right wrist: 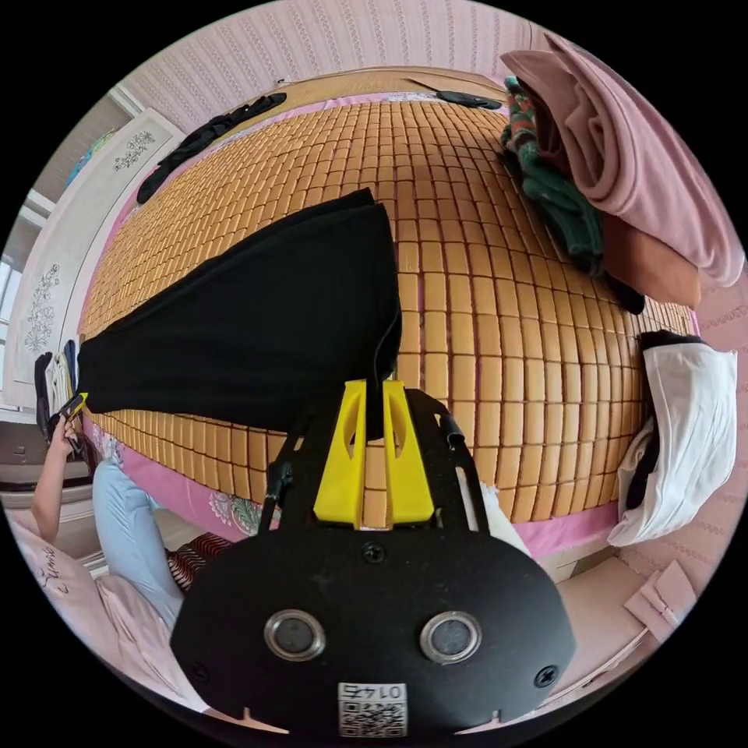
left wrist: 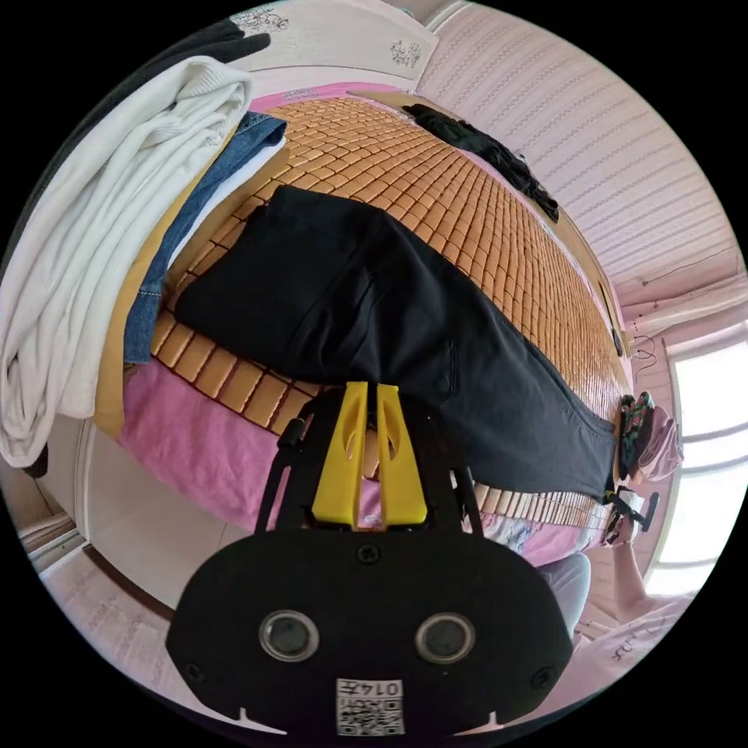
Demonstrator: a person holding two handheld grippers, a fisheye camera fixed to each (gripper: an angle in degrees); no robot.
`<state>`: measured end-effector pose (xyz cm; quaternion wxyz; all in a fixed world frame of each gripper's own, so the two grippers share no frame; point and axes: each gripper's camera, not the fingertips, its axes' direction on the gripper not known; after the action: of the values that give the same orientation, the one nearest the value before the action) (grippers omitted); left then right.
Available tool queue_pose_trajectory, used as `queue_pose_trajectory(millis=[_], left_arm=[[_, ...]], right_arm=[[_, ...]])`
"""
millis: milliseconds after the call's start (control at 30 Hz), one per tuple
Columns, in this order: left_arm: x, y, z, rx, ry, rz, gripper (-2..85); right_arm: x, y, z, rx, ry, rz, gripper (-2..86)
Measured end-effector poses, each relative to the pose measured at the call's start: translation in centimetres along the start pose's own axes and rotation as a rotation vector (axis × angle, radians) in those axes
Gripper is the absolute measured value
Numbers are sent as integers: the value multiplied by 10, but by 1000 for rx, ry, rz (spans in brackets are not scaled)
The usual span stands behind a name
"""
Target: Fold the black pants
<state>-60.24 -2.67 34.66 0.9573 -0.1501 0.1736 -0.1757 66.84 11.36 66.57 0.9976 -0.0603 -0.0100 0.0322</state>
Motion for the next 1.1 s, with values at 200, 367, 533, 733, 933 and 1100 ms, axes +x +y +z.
queue_pose_trajectory(millis=[200,367,533,733,933,1100], left_arm=[[21,67,4,-50,24,157,24],[45,120,-33,36,-134,282,67],[113,143,-41,100,-124,566,81],[275,149,45,-13,38,1004,71],[401,183,154,-66,-19,1365,81],[429,207,224,-198,-113,1479,51]], right_arm=[[18,84,-12,-139,23,105,53],[29,132,-36,-106,190,211,70],[23,129,-52,59,116,143,77],[24,84,-28,157,24,185,110],[40,90,-5,174,-38,277,19],[37,116,-24,234,-46,223,3]])
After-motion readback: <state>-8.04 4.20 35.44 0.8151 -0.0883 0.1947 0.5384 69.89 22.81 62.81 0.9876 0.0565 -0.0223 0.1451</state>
